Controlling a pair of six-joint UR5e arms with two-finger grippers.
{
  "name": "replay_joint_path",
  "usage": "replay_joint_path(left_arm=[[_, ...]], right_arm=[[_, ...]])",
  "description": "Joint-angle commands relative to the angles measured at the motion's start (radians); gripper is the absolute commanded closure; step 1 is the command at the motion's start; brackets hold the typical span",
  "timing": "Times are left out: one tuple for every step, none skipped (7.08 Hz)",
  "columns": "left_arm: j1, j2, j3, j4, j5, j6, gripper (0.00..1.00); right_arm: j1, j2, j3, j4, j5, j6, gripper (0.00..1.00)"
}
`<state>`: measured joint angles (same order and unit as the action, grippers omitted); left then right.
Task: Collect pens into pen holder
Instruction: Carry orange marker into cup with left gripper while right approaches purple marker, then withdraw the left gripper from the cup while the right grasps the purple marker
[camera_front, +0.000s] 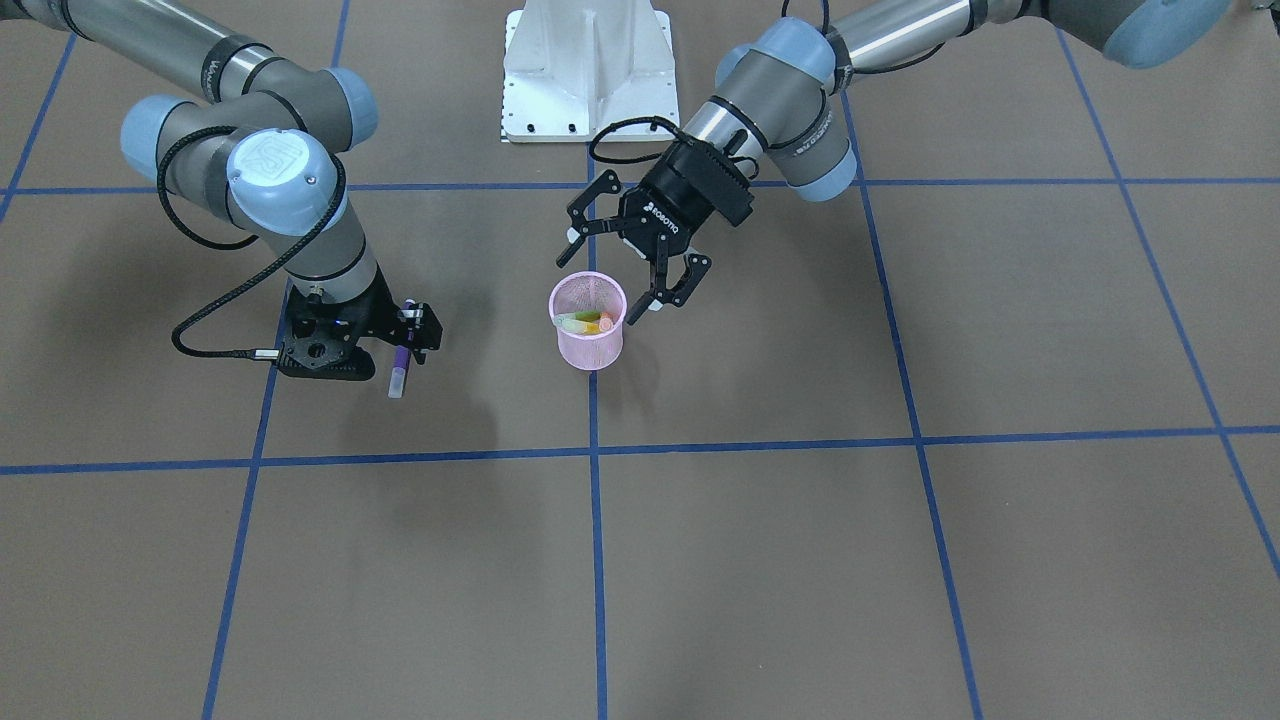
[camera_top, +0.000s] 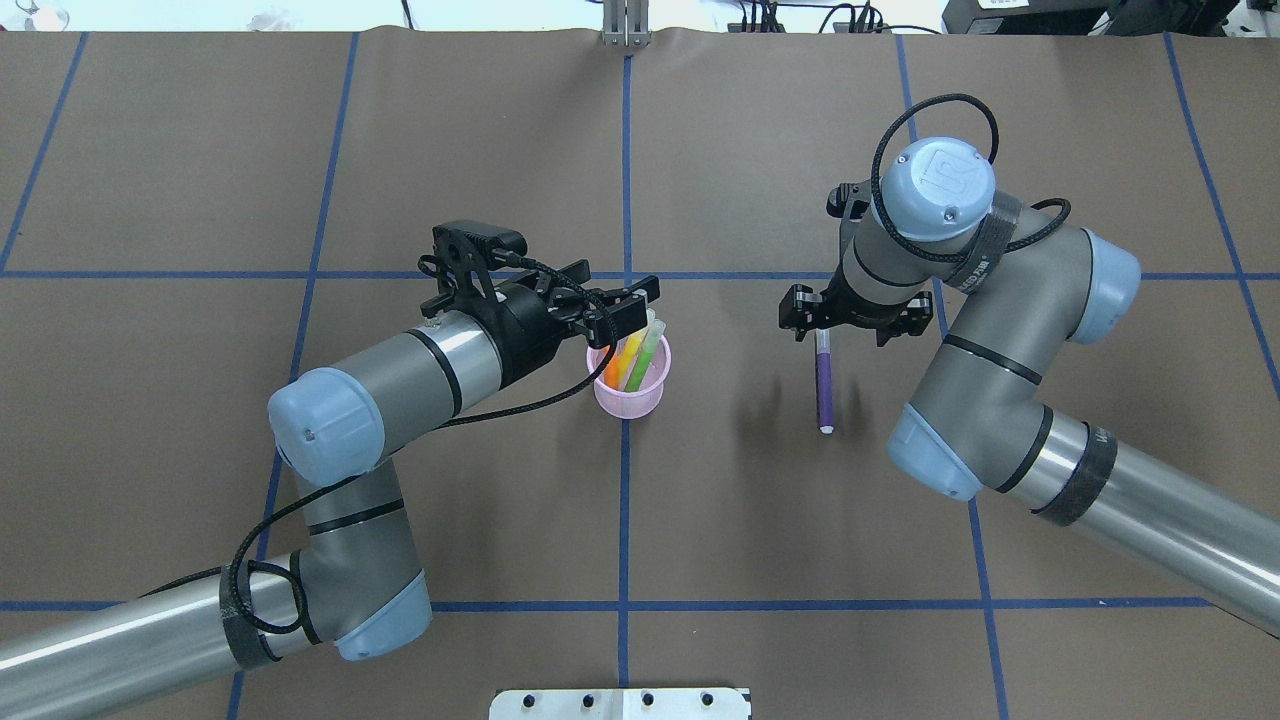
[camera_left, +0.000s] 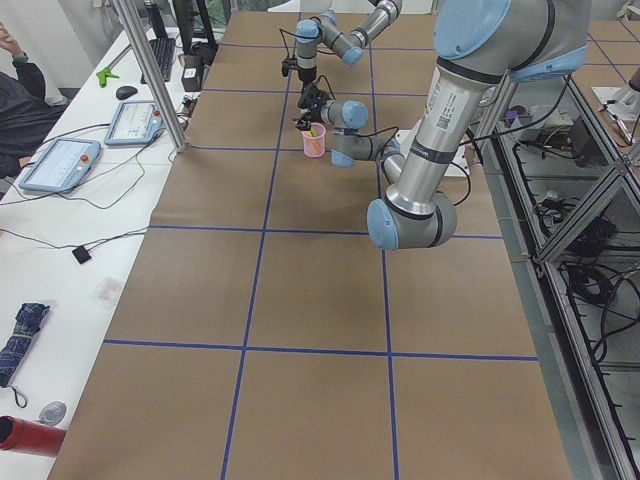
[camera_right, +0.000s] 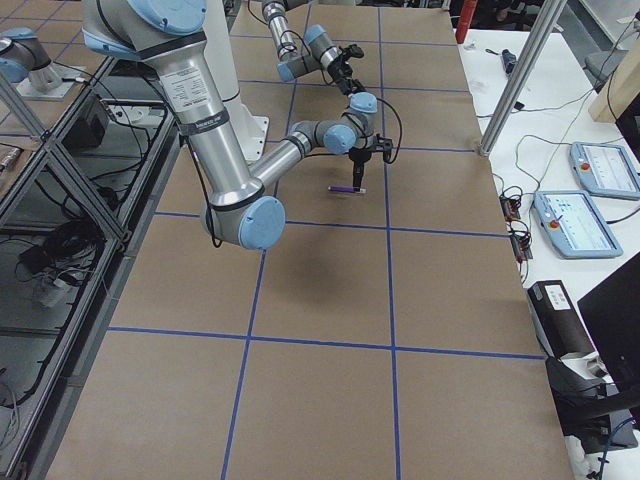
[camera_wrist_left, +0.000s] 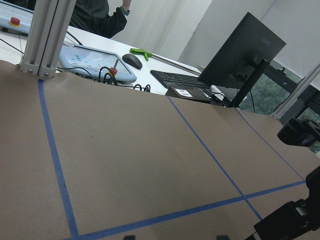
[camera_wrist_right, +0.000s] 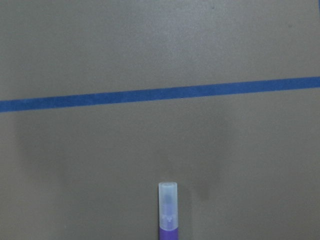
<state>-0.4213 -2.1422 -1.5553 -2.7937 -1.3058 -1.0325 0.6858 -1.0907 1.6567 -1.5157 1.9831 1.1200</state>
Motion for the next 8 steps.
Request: replay_joint_path(left_arm=[[-0.013,0.004,-0.041,0.006,-0.003,0.000,0.00],[-0.033,0.007,-0.055,0.012,-0.004,0.000,0.00],[-0.059,0.008,-0.055,0.014,-0.041,-0.001,0.00],[-0.088,0.008,-0.057,0.047,-0.085,-0.003,0.00],[-0.143,0.010,-0.089,0.148,-0.184,-0.004,0.00],[-0.219,0.012,-0.141,0.287,-0.332,-0.011,0.00],[-0.293,0.012,-0.202,0.437,-0.468,-0.011,0.00],[-0.354,0.012,-0.221,0.530,-0.581,-0.005,0.00]], right_arm=[[-0.022,0.000,-0.012,0.002,0.010,0.000,0.02],[-0.040,0.000,-0.014,0.002,0.008,0.000,0.03],[-0.052,0.000,-0.015,0.000,0.008,0.000,0.08],[-0.057,-0.001,-0.017,0.002,0.008,-0.002,0.09],[-0.057,-0.004,-0.020,0.002,0.008,-0.002,0.09],[-0.057,-0.008,-0.020,0.002,0.008,-0.003,0.11],[-0.057,-0.014,-0.020,0.000,0.008,-0.009,0.13],[-0.057,-0.012,-0.021,0.000,0.008,-0.011,0.15]])
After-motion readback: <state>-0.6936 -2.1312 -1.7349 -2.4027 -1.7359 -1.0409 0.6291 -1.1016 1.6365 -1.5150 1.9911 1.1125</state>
